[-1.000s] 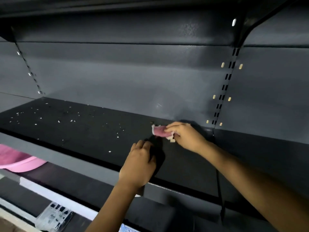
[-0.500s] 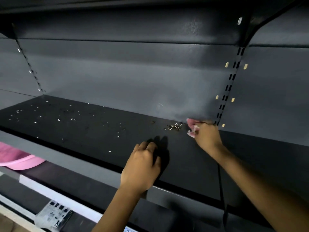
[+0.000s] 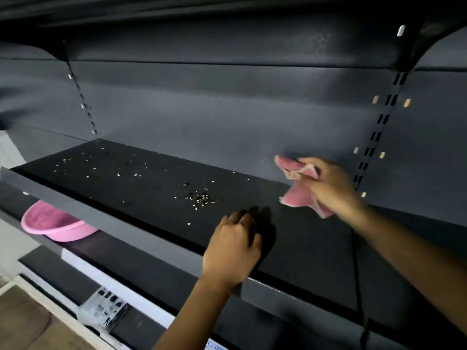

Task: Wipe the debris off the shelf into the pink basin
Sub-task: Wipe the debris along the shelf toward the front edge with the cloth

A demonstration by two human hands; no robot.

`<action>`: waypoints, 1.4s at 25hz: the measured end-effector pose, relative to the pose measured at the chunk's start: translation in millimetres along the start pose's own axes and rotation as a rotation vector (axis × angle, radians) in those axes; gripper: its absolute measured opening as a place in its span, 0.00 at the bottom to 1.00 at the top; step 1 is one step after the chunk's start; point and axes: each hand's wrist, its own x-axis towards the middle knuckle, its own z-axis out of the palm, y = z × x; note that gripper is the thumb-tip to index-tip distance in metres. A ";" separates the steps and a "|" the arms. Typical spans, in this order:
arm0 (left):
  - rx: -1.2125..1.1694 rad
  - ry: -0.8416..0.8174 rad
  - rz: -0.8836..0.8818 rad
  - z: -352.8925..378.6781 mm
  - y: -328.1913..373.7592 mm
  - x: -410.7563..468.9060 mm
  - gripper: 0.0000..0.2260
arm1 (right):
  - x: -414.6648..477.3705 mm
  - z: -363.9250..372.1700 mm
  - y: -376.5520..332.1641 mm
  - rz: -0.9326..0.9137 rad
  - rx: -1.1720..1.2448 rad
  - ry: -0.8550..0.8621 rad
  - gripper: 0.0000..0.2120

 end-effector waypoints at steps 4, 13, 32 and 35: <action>0.016 0.021 0.008 4.7 -0.1 -1.2 0.11 | -63.2 -51.7 54.0 0.060 -0.400 -0.523 0.24; -0.027 0.042 -0.011 2.7 0.2 -1.5 0.08 | -38.7 58.4 11.4 -0.130 -0.480 -0.741 0.30; -0.267 0.261 -0.030 -2.2 9.0 -8.6 0.09 | -111.6 -55.5 44.9 -0.697 -0.141 -1.038 0.20; -0.272 0.277 -0.004 -5.3 10.2 -12.2 0.11 | -96.9 -11.5 4.3 -0.700 -0.158 -1.002 0.18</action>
